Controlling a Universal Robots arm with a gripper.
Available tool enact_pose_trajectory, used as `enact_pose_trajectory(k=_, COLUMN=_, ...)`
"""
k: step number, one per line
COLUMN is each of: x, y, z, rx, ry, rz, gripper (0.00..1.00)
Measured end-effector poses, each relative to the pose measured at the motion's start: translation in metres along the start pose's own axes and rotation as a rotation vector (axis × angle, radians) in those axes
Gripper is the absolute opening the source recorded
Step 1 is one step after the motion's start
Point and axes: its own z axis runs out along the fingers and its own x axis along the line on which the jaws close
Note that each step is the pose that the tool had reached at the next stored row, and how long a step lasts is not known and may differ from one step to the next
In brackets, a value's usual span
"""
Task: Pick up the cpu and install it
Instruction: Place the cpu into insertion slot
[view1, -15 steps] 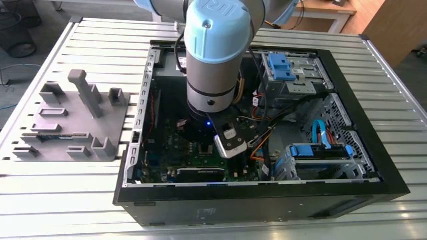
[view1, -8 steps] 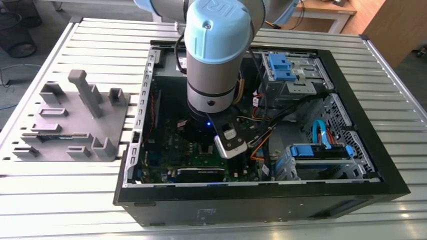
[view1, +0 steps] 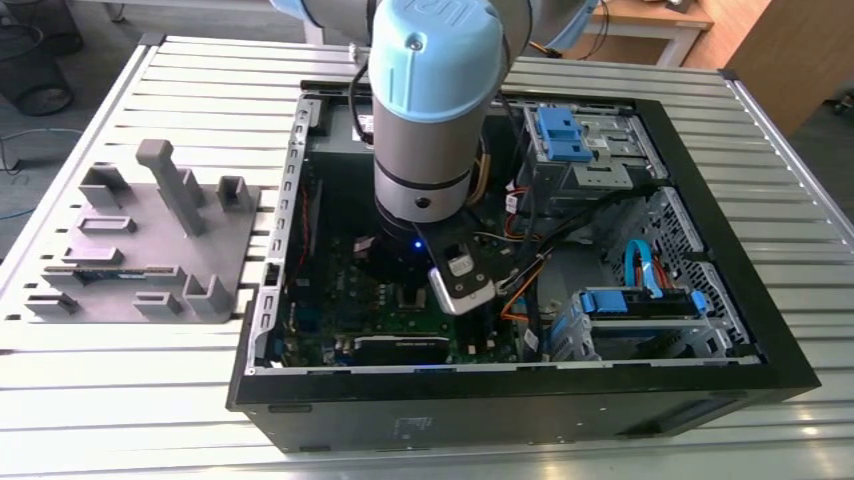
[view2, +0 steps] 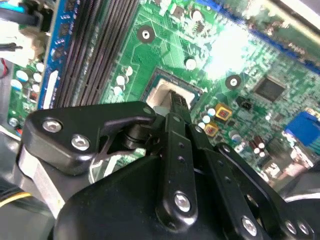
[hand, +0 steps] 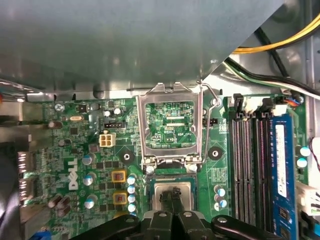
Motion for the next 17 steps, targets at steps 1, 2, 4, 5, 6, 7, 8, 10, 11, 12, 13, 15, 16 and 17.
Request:
enact_pose_trajectory(k=1, x=0.0, y=0.0, z=-0.0021, rx=-0.0001, ry=-0.0001, rz=0.0, gripper=0.11)
enact_pose_trajectory(k=2, x=0.0, y=0.0001, z=-0.0044, rx=-0.0002, ry=-0.0001, rz=0.0, gripper=0.11)
enact_pose_trajectory(k=4, x=0.0, y=0.0001, z=-0.0088, rx=0.0002, ry=0.0001, rz=0.0, gripper=0.11)
enact_pose_trajectory(k=5, x=0.0, y=0.0001, z=-0.01, rx=0.0001, ry=0.0, rz=0.0, gripper=0.11)
enact_pose_trajectory(k=6, x=-0.0001, y=0.0001, z=-0.0114, rx=0.0001, ry=0.0, rz=0.0, gripper=0.11)
enact_pose_trajectory(k=7, x=-0.0001, y=0.0002, z=-0.0129, rx=0.0001, ry=0.0, rz=0.0, gripper=0.11)
enact_pose_trajectory(k=8, x=-0.0001, y=0.0002, z=-0.0146, rx=0.0001, ry=0.0, rz=0.0, gripper=0.11)
enact_pose_trajectory(k=10, x=-0.0001, y=0.0003, z=-0.0181, rx=0.0001, ry=-0.0001, rz=0.0, gripper=0.11)
enact_pose_trajectory(k=11, x=-0.0001, y=0.0003, z=-0.0194, rx=0.0001, ry=0.0, rz=0.0, gripper=0.11)
enact_pose_trajectory(k=12, x=-0.0001, y=0.0003, z=-0.0198, rx=-0.0001, ry=-0.0005, rz=0.0, gripper=0.11)
enact_pose_trajectory(k=13, x=0.0, y=0.0003, z=-0.0197, rx=-0.0003, ry=-0.0015, rz=0.0, gripper=0.11)
enact_pose_trajectory(k=15, x=0.0007, y=0.0002, z=-0.0199, rx=-0.0001, ry=-0.0054, rz=0.0, gripper=0.11)
enact_pose_trajectory(k=16, x=0.001, y=0.0002, z=-0.0199, rx=-0.0003, ry=-0.0099, rz=0.0, gripper=0.11)
enact_pose_trajectory(k=17, x=0.0014, y=0.0002, z=-0.0199, rx=-0.0008, ry=-0.0169, rz=0.0, gripper=0.11)
